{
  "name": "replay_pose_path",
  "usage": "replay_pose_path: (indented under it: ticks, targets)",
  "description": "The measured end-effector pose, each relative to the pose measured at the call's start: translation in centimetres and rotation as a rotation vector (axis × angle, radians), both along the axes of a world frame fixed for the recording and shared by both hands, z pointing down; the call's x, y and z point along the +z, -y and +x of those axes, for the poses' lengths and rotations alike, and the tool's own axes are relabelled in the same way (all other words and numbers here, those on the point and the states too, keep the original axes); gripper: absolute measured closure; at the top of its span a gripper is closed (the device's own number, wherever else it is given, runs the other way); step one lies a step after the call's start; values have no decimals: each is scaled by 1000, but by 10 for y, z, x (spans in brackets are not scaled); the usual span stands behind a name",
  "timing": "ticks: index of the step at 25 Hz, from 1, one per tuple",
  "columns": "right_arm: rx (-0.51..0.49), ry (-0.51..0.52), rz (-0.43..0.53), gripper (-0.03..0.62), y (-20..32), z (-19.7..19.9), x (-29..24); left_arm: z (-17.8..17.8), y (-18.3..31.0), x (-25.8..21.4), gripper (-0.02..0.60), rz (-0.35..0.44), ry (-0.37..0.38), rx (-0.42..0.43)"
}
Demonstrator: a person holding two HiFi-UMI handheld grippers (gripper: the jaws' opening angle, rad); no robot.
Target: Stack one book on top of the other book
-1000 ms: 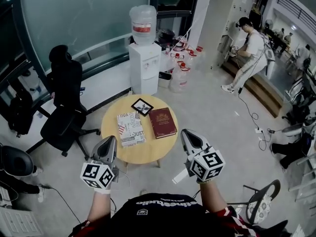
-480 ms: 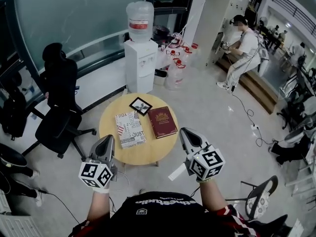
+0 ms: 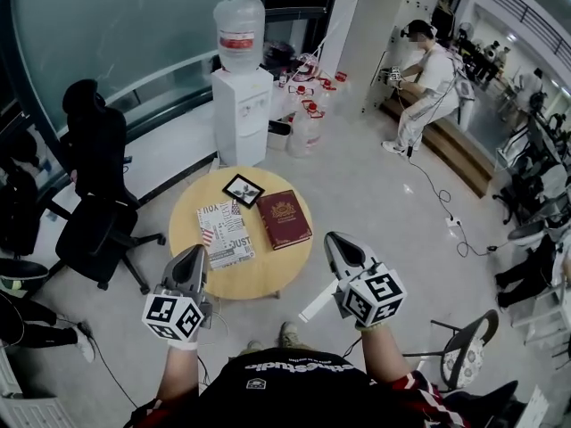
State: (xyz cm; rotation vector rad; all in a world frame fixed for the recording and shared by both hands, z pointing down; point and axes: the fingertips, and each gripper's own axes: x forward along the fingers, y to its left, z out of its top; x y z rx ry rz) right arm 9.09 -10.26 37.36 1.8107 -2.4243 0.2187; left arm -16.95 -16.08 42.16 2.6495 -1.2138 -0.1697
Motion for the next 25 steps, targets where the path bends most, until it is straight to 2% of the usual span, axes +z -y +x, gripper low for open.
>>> replay_pose_path:
  ticks: [9,16,25]
  targets:
    - [-17,32,40,563,43,32,-9,27,23,-14,565,22,19,-8]
    - [-52,23,69,562,74,41,-19,37,43,-29,565,56,29,-41]
    - [-80,12,58,560,98,43,-11,42,61,-26,565,46,31,-62]
